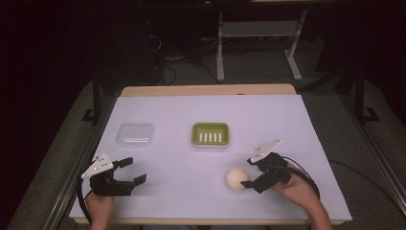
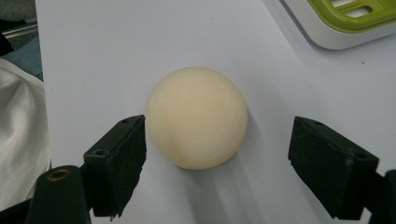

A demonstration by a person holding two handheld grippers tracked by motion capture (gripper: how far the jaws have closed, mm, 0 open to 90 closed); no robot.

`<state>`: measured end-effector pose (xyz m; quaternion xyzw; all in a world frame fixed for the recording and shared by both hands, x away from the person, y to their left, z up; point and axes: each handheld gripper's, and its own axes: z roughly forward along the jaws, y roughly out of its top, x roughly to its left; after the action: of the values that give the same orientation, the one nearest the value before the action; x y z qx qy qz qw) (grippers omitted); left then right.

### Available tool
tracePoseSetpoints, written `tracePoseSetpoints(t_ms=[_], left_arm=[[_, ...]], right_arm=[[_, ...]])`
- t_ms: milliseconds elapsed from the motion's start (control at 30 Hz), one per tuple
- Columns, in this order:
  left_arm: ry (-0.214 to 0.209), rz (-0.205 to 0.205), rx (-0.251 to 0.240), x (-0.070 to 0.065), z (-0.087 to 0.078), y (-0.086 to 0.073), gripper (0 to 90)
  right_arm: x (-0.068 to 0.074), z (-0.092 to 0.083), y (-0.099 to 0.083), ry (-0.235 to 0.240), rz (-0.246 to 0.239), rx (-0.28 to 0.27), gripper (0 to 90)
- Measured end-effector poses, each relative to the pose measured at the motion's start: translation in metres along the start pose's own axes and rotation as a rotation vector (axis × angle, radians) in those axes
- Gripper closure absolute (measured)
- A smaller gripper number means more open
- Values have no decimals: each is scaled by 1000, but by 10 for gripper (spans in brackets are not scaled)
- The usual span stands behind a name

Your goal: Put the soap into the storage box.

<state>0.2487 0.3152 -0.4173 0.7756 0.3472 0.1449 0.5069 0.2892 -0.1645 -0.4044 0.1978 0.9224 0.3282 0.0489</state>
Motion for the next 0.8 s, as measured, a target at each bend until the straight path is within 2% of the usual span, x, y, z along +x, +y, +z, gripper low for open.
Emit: tracePoseSetpoints(t_ms=[133, 333, 667, 800], left_arm=[[2, -3, -1, 0, 0, 0, 132], [3, -8, -3, 1, -1, 0, 132], [1, -9, -6, 1, 0, 0, 132], [1, -6, -5, 0, 0, 0, 132]], right_arm=[[1, 4, 5, 12, -1, 7, 172], [4, 13, 15, 25, -36, 22, 162], [6, 25, 20, 33, -39, 68, 159], [7, 29, 21, 45, -42, 61, 159]])
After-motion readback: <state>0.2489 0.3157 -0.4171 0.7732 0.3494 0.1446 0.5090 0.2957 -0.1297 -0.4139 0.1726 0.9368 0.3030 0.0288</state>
